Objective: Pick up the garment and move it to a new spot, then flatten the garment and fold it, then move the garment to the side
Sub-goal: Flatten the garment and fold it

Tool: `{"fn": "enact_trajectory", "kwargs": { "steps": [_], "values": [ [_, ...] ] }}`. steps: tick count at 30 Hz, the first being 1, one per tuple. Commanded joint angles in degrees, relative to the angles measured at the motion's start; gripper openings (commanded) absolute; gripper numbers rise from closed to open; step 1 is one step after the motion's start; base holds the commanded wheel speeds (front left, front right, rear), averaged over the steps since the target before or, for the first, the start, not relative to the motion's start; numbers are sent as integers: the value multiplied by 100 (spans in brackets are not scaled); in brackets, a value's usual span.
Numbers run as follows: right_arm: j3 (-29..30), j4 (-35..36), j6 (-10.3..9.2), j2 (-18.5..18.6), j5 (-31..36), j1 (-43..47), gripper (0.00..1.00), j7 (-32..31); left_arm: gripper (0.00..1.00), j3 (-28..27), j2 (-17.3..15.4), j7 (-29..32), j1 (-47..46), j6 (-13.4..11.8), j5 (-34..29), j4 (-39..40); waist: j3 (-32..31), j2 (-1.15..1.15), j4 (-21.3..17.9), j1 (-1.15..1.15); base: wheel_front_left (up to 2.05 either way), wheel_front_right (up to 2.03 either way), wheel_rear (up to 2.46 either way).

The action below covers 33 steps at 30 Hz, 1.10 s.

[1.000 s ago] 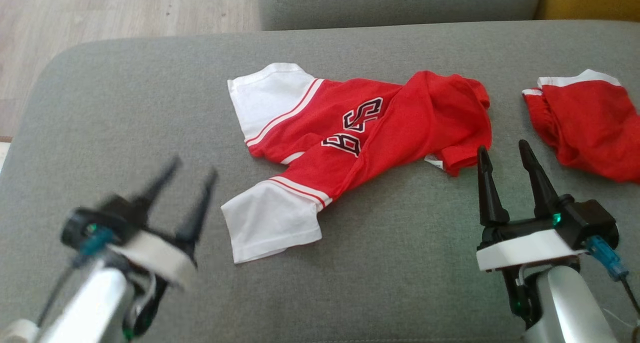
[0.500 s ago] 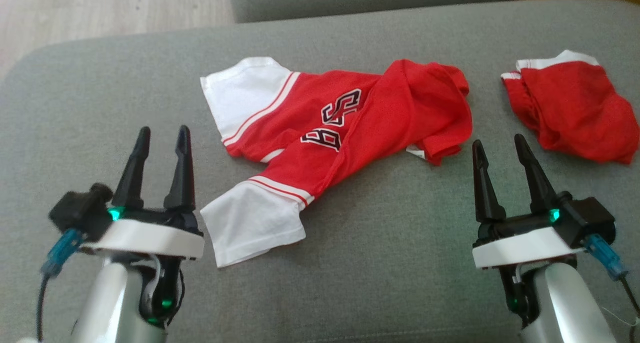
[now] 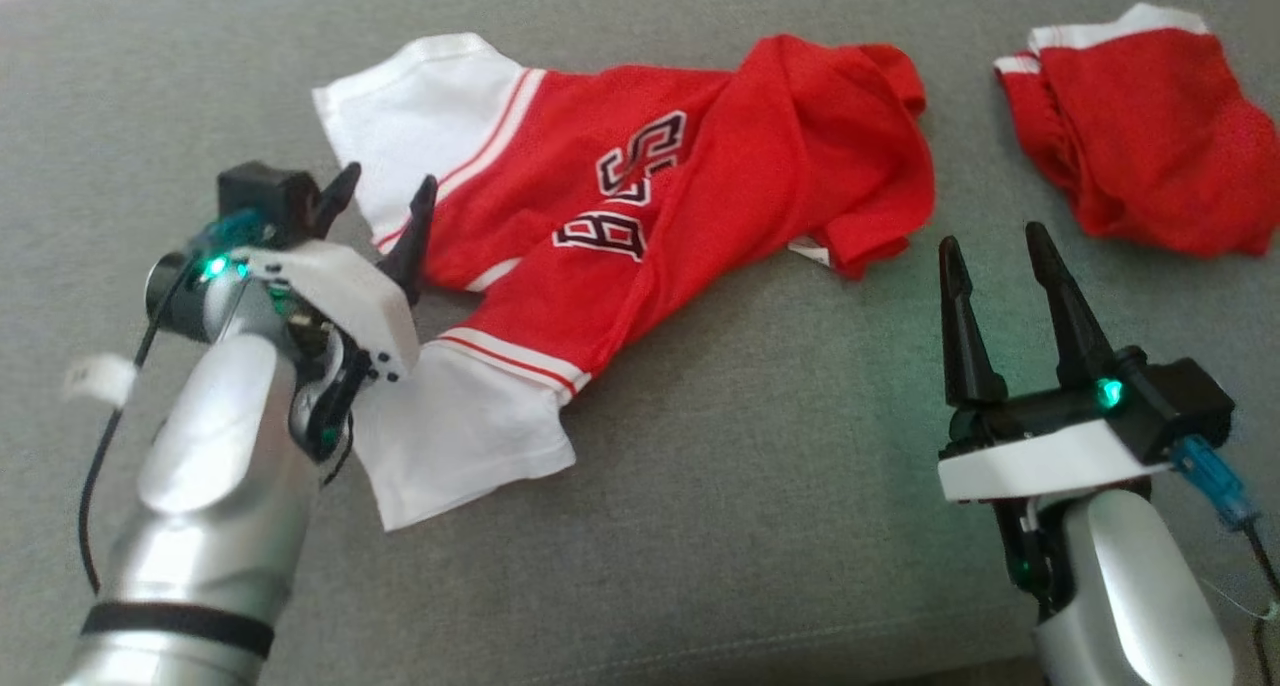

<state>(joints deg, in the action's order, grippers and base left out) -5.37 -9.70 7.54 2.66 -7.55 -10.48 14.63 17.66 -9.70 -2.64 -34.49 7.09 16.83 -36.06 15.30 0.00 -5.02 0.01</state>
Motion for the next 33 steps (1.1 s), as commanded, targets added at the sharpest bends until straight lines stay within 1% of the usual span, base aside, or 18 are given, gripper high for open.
{"fn": "enact_trajectory", "kwargs": {
  "steps": [1, 4, 11, 15, 16, 18, 19, 20, 22, 25, 31, 33],
  "values": [
    [-155, 189, -5, 21, 1, -222, 100, 37, 100, 15, -251, 209, -391, 31, 142, -124, 163, 0, -158, -1, 0, 0, 0],
    [-184, 179, -5, 21, -24, -288, 100, 37, 100, 611, -428, 504, -773, 36, 414, -416, 268, 0, -274, -1, 0, 0, 0],
    [-274, 183, -5, 21, -91, -421, 100, 37, 100, 1845, -1038, 1169, -1457, 38, 973, -969, 487, 0, -502, -1, 0, 0, 0],
    [-291, 207, -5, 21, -116, -471, 100, 37, 100, 2433, -1229, 1557, -1714, 39, 1410, -1119, 603, 0, -580, -1, 0, 0, 0],
    [-291, 207, -5, 21, -116, -471, 100, 37, 100, 2433, -1229, 1557, -1714, 39, 1410, -1119, 603, 0, -580, -1, 0, 0, 0],
    [-293, 222, -5, 21, -124, -492, 100, 37, 100, 2717, -1329, 1761, -1813, 39, 1652, -1143, 648, 0, -608, -1, 0, 0, 0],
    [-291, 230, -5, 21, -129, -499, 100, 37, 85, 2877, -1379, 1905, -1846, 39, 1791, -1138, 668, 0, -617, -1, 0, 0, 0],
    [-286, 239, -5, 21, -133, -505, 100, 37, 1, 3021, -1443, 1997, -1890, 39, 1918, -1107, 685, 0, -623, -1, 0, 0, 0],
    [-276, 250, -5, 21, -139, -516, 100, 37, 0, 3234, -1600, 2056, -2015, 39, 2127, -1053, 712, 0, -626, -1, 0, 0, 0],
    [-258, 268, -5, 21, -140, -528, 100, 37, 0, 3302, -1835, 1792, -2334, 39, 2214, -1169, 751, 0, -617, -1, 0, 0, 0],
    [-260, 257, -5, 21, -122, -590, 100, 37, 0, 3311, -2116, 1181, -3015, 36, 2013, -1655, 779, 0, -588, -1, 0, 0, 0],
    [-268, 256, -5, 21, -115, -609, 100, 37, 0, 3282, -2171, 948, -3243, -29, 1921, -1822, 781, 0, -580, -1, 0, 0, 0]
  ]
}}
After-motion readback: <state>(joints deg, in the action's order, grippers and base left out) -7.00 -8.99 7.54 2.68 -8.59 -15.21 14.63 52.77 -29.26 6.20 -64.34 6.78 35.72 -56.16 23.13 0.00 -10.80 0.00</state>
